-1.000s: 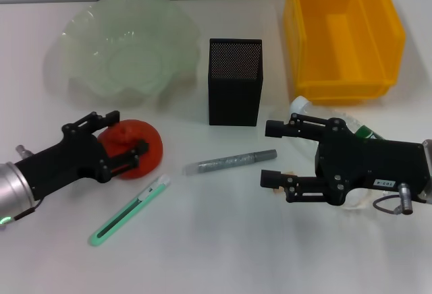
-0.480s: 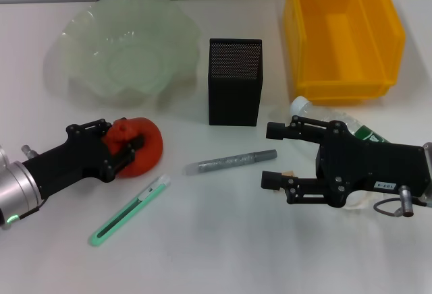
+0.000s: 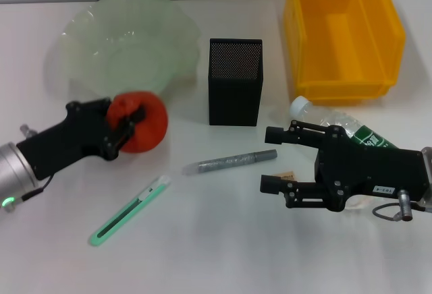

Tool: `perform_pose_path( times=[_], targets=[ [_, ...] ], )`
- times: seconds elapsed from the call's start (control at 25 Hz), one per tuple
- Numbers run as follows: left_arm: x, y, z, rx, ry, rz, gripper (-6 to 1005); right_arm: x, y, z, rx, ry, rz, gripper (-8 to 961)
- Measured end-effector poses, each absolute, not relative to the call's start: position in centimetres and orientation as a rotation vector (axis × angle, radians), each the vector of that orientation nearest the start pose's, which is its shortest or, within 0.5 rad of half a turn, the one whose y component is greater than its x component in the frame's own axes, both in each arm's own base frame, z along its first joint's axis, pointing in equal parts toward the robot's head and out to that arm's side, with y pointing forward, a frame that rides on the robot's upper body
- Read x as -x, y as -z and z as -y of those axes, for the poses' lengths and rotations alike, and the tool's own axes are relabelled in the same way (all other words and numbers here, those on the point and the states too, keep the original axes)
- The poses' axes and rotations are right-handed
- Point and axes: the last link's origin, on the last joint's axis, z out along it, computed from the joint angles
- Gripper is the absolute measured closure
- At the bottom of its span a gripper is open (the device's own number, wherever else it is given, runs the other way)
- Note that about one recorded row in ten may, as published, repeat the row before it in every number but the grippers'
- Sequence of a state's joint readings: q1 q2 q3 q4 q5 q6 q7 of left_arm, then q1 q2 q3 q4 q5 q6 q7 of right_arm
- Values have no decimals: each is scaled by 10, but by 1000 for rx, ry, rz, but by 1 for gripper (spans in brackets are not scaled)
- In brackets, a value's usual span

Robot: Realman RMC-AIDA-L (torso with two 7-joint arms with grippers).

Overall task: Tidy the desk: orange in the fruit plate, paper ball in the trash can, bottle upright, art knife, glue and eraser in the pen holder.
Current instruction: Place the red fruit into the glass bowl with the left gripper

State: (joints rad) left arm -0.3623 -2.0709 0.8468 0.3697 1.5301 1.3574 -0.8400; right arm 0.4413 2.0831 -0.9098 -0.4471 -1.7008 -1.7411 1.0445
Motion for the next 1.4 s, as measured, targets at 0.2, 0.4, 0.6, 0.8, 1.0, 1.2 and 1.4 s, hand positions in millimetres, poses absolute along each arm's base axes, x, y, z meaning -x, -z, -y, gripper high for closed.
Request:
perform_pose_path(
  times=[0.2,0.4,0.6,0.8,1.0,1.2,1.4],
  targets=[
    [285,16,-305,2388,916,351,777,-251,34,-267,2794,-1123,-389,156],
    [263,10,-328,2364,965,272,798,-253,38,-263,2789,-1140,-431,156],
    [254,9,-348,2316,947,274,854,-256,40,-259,2780,-1146,-452,155],
    [258,3,-362,2217,925,338,895,-259,40,-256,2775,-1145,-468,155],
    [261,-1,-371,2129,931,407,928,-258,42,-256,2777,-1151,-476,156],
    [264,2,-377,2115,872,393,933,-256,42,-258,2780,-1153,-467,156],
    [266,3,-377,2113,832,362,937,-256,42,-259,2780,-1149,-462,156]
  ],
)
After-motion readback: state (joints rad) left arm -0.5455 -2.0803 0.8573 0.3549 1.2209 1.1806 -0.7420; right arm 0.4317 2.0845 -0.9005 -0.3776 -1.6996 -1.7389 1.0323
